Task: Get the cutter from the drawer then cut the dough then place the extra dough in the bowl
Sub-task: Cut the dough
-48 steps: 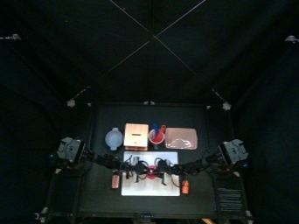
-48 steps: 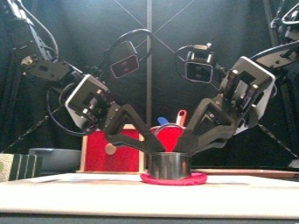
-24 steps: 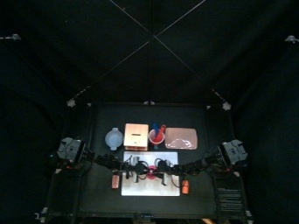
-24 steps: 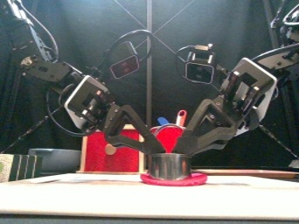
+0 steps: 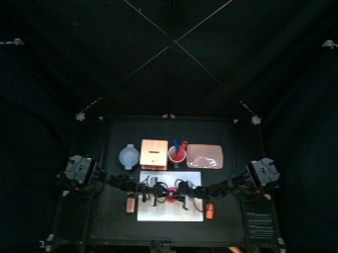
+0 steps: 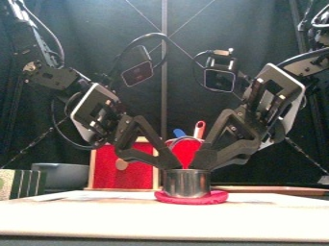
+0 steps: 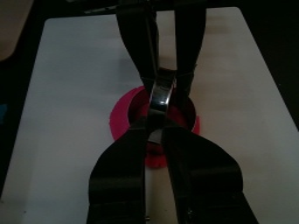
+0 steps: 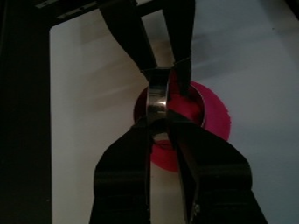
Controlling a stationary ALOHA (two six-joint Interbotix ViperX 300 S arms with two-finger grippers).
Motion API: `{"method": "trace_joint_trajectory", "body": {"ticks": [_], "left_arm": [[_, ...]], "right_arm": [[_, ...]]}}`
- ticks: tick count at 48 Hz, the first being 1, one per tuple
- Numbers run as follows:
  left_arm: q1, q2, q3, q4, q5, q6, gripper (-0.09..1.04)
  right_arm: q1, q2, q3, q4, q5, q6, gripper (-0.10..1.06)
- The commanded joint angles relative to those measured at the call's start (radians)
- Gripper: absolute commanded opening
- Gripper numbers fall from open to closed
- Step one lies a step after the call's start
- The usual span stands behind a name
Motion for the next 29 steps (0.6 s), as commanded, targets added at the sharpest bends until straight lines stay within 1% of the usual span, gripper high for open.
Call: {"method": "trace_joint_trajectory", "body": {"ticks": [1, 29], "left_arm": [[-0.08, 0.081, 0.009, 0.012, 0.097, -0.002, 0.44], [-0.075, 0.094, -0.003, 0.015, 0.141, -0.002, 0.44]], "right_arm": [[-0.002, 0.064, 0.002, 0.012, 0.06, 0.021, 0.42], [-0.002, 0.101, -0.023, 0.014, 0.066, 0.021, 0.42]]}}
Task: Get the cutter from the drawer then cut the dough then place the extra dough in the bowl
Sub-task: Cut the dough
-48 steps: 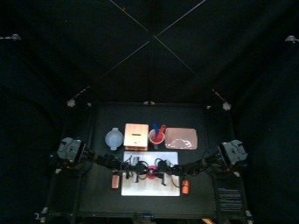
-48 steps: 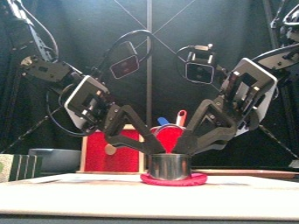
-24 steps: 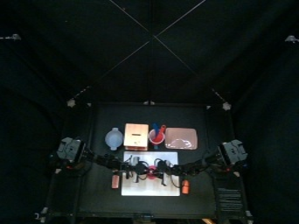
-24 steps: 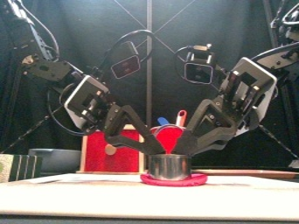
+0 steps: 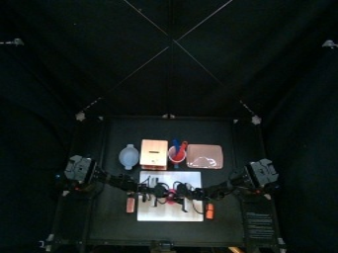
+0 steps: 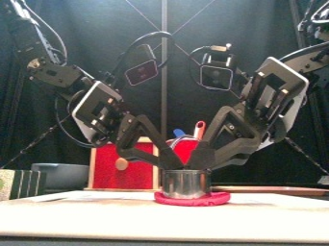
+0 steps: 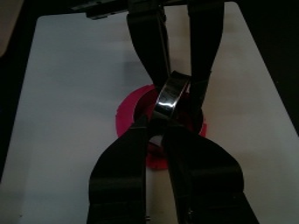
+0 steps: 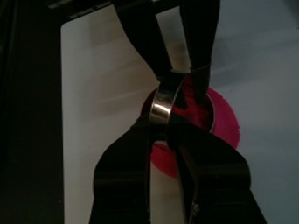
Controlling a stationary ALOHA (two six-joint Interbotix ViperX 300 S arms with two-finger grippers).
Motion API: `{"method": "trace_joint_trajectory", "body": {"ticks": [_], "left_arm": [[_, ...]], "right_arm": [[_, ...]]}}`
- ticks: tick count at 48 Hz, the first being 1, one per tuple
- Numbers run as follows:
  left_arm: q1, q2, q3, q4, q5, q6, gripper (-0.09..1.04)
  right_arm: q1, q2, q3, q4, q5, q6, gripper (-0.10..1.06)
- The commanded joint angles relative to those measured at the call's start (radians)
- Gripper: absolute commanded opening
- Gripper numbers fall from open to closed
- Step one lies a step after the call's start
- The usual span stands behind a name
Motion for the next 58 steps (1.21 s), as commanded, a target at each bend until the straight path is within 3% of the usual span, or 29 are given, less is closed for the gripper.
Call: {"method": "trace_joint_trajectory", "body": {"ticks": [1, 16, 43, 58], "left_arm": [[-0.075, 0.089, 0.02, 0.008, 0.092, -0.003, 0.44], [-0.075, 0.078, 0.029, 0.008, 0.121, -0.006, 0.44], [-0.057, -0.046, 0.02, 0.003, 0.006, -0.006, 0.44], [-0.044, -0.057, 0.012, -0.048, -0.051, -0.009, 0.54]], "right_arm": [[-0.006, 0.069, 0.009, 0.012, 0.048, 0.021, 0.42], [-0.038, 0.028, 0.048, 0.0, 0.061, 0.014, 0.42], [-0.078, -0.146, 0.031, -0.112, 0.121, 0.015, 0.42], [-0.072, -0.144, -0.008, -0.138, 0.12, 0.015, 0.46]]}}
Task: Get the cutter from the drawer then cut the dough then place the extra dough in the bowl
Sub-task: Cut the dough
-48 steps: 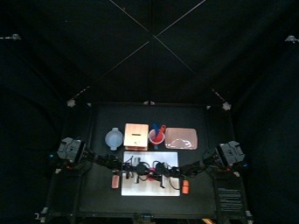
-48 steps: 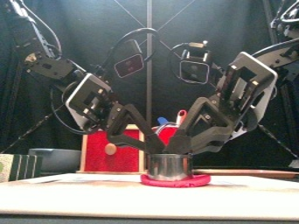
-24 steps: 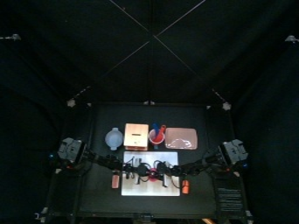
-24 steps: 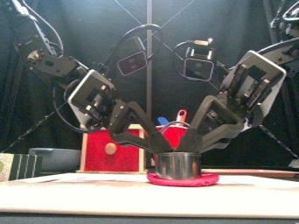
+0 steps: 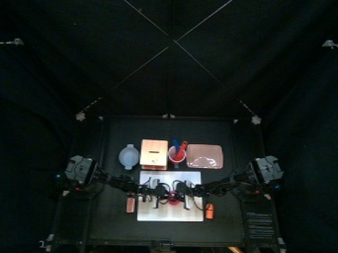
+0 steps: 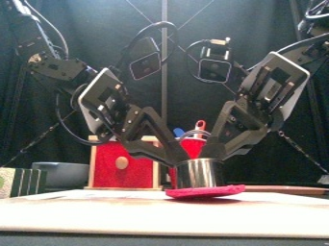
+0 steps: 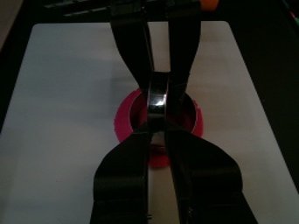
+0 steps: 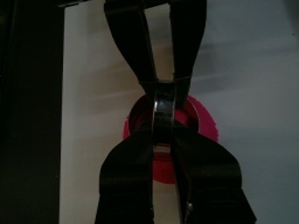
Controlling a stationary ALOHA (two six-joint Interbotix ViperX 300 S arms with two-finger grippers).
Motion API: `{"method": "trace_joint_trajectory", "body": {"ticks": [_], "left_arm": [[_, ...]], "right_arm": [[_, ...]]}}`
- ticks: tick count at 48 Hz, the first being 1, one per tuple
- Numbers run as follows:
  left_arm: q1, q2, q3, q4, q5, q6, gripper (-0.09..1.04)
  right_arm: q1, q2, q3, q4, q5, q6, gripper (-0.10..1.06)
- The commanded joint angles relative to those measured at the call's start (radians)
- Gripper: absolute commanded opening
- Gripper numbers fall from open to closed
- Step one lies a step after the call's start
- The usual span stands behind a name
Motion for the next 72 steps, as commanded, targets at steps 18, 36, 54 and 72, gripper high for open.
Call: {"method": "trace_joint_trajectory", "body": {"ticks": [18, 36, 54, 72], "left_arm": [[-0.029, -0.043, 0.046, -0.031, -0.081, 0.006, 0.66], [-0.028, -0.083, 0.038, -0.026, -0.169, 0.031, 0.71], [-0.028, -0.137, 0.046, -0.008, -0.172, 0.057, 0.81], [-0.052, -0.229, 0.144, -0.015, -0.187, 0.081, 0.75]], "right_arm": [[-0.005, -0.041, -0.026, -0.052, -0.031, 0.014, 0.67], [-0.002, -0.041, -0.028, -0.06, -0.063, 0.012, 0.74], [0.006, -0.041, -0.061, -0.1, -0.061, 0.011, 0.74], [0.003, -0.061, -0.066, -0.101, -0.055, 0.017, 0.74]]}}
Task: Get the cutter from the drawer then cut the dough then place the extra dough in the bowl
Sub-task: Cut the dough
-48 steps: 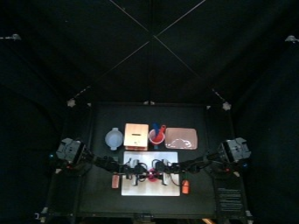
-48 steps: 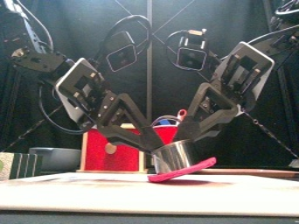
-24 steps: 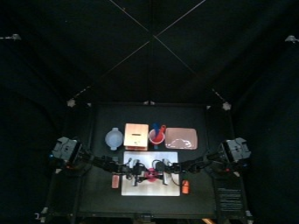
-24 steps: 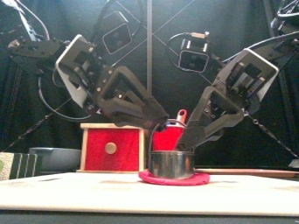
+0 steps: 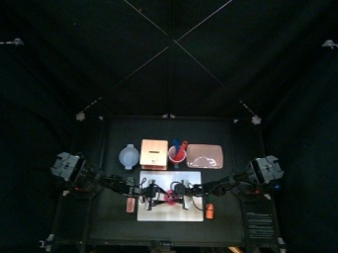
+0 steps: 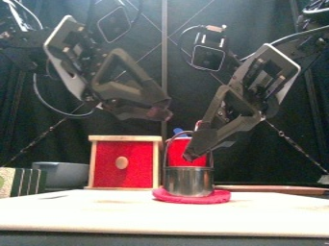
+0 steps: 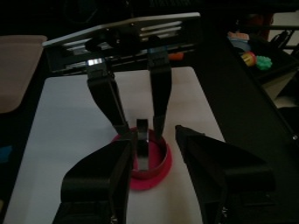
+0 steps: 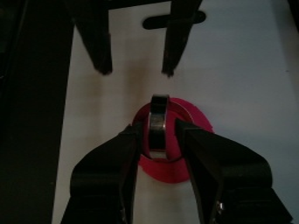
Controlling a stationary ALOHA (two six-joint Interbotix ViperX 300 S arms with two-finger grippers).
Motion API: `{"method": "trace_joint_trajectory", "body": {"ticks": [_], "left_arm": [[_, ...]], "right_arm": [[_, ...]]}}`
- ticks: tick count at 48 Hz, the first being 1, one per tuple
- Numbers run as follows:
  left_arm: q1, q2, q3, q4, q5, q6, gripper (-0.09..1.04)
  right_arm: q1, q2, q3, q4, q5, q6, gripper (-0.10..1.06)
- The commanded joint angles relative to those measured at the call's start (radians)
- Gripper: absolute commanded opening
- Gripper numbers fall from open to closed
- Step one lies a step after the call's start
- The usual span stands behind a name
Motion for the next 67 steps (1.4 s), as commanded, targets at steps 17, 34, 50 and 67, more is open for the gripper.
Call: {"method": "trace_joint_trajectory", "body": {"ticks": [17, 34, 50, 67], "left_arm": [[0.005, 0.114, -0.032, -0.071, -0.051, 0.02, 0.58], [0.044, 0.172, -0.043, -0.074, -0.051, 0.02, 0.57], [0.061, 0.192, -0.046, -0.084, -0.057, 0.02, 0.57], [0.061, 0.222, -0.054, -0.086, -0.057, 0.014, 0.45]], "right_arm": [[-0.005, -0.058, -0.041, -0.002, 0.055, 0.002, 0.74], [-0.02, -0.064, -0.109, -0.003, 0.195, -0.005, 0.74], [-0.049, -0.064, -0.183, -0.049, 0.341, 0.002, 0.74], [-0.055, -0.052, -0.209, -0.04, 0.39, 0.005, 0.71]]}}
